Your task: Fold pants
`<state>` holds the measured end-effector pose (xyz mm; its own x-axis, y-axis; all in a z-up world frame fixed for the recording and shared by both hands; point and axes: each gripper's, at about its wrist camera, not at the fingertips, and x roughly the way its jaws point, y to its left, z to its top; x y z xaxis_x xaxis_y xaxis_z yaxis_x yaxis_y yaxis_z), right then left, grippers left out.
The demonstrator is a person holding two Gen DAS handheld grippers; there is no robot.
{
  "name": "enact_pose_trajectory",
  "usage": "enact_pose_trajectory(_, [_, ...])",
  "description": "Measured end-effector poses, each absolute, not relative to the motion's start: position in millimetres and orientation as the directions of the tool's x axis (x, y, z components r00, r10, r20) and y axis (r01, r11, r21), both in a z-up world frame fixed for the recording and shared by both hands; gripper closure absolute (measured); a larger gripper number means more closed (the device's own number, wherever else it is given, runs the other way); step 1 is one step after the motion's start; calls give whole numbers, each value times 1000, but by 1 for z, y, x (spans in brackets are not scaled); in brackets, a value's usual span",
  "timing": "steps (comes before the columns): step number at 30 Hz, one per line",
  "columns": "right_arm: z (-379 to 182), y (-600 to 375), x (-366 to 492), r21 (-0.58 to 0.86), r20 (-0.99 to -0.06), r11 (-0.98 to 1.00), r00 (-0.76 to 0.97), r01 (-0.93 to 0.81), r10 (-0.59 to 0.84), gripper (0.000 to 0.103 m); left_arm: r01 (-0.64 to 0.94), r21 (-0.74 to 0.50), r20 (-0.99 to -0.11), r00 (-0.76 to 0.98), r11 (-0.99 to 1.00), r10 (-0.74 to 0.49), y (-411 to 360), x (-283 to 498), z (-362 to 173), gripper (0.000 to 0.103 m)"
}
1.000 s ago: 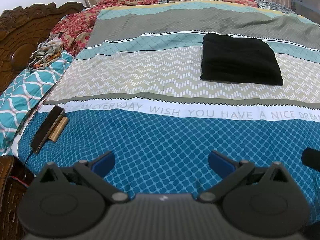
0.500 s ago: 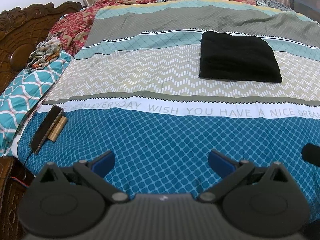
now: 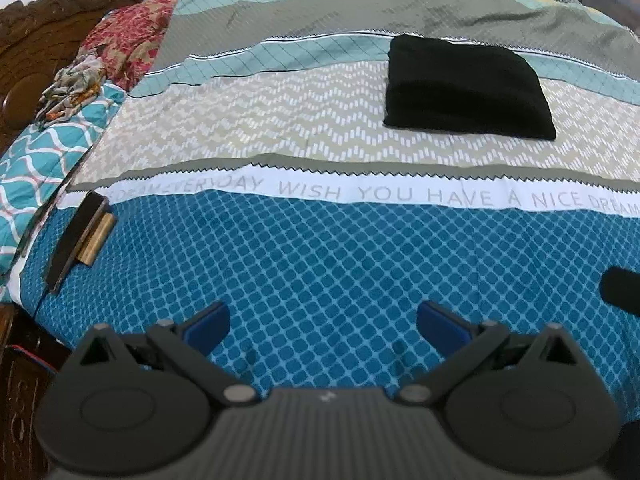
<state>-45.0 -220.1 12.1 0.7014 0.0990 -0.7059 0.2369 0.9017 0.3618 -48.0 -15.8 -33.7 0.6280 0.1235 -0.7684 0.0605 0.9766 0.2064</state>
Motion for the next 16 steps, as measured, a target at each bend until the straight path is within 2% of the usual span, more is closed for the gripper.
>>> enact_pose_trajectory(16, [11, -220, -44, 362, -712, 901, 695, 237, 103, 0, 104, 235, -754, 647, 966, 114, -27, -53, -36, 0])
